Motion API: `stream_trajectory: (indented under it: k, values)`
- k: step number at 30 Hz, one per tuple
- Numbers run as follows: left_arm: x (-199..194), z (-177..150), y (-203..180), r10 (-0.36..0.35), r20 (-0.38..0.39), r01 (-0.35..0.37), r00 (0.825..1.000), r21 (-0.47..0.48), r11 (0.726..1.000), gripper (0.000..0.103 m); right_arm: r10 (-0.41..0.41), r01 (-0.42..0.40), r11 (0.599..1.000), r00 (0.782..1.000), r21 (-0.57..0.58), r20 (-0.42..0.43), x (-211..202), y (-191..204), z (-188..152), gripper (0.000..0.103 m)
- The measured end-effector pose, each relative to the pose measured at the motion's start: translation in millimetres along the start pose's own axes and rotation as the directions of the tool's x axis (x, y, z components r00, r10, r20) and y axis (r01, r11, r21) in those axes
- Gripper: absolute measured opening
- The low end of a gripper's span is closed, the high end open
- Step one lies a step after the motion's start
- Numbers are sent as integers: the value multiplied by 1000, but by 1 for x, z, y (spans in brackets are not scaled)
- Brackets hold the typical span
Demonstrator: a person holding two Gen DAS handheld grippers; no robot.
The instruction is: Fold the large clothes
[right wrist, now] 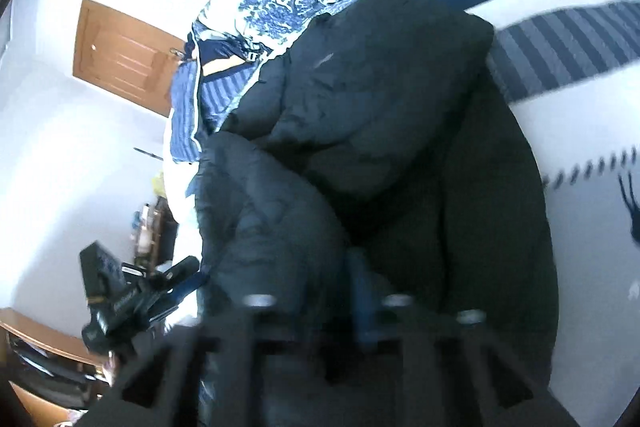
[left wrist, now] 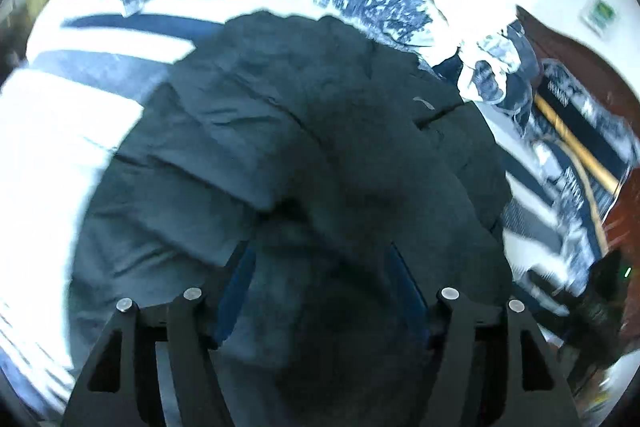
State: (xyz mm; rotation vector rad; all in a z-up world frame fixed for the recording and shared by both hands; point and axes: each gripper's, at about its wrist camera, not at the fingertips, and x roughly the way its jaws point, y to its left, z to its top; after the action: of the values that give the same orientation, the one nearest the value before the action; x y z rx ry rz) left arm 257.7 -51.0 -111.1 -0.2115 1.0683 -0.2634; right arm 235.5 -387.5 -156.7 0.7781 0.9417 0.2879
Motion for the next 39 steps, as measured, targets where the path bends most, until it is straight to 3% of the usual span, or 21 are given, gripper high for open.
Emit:
stream_trajectory:
  k: [1, 5, 8, 12, 14, 16, 21, 25, 30, 33, 35, 39]
  values:
    - [-15, -10, -1, 21, 15, -21, 1000, 22, 1000, 69, -6, 6, 1000, 999, 8, 31, -9, -1, -8, 79]
    - [-65, -52, 23, 84, 63, -87, 994, 43, 995, 75, 16, -16, 1000, 996, -9, 93, -40, 3, -35, 79]
    - [-80, -76, 55, 86, 44, -85, 995, -21, 996, 76, -39, 44, 999, 992, -33, 122, -65, 7, -65, 79]
    - [-105, -107, 94, 124, 5, -123, 992, -99, 988, 76, -48, 50, 999, 990, -12, 136, -96, 9, -102, 79]
    - [-124, -122, 111, 79, 25, -74, 997, -153, 985, 76, -62, 65, 998, 989, -23, 137, -107, 13, -113, 79]
    - [-135, -128, 118, 93, 31, -86, 995, -174, 981, 76, -57, 64, 997, 991, -54, 121, -125, 23, -128, 79]
    - [-148, -129, 138, 53, 21, -47, 998, -225, 973, 76, -156, 163, 984, 982, -67, 102, -140, 35, -141, 79]
    - [-137, -130, 158, 44, -13, -46, 999, -241, 969, 76, -111, 108, 993, 992, 48, 63, -146, 0, -143, 79]
    - [-113, -131, 180, 57, -82, -77, 995, -278, 957, 76, -132, 130, 986, 991, 104, 14, -131, -37, -144, 79]
    - [-80, -122, 184, 21, -123, -55, 992, -273, 961, 76, -130, 129, 984, 992, 126, 1, -119, -52, -149, 79]
    - [-60, -118, 190, 40, -145, -79, 989, -274, 959, 76, -126, 127, 982, 992, 138, -13, -107, -64, -152, 78]
    - [-24, -116, 209, 26, -193, -90, 981, -331, 939, 76, -131, 134, 979, 991, 156, -31, -87, -83, -154, 77]
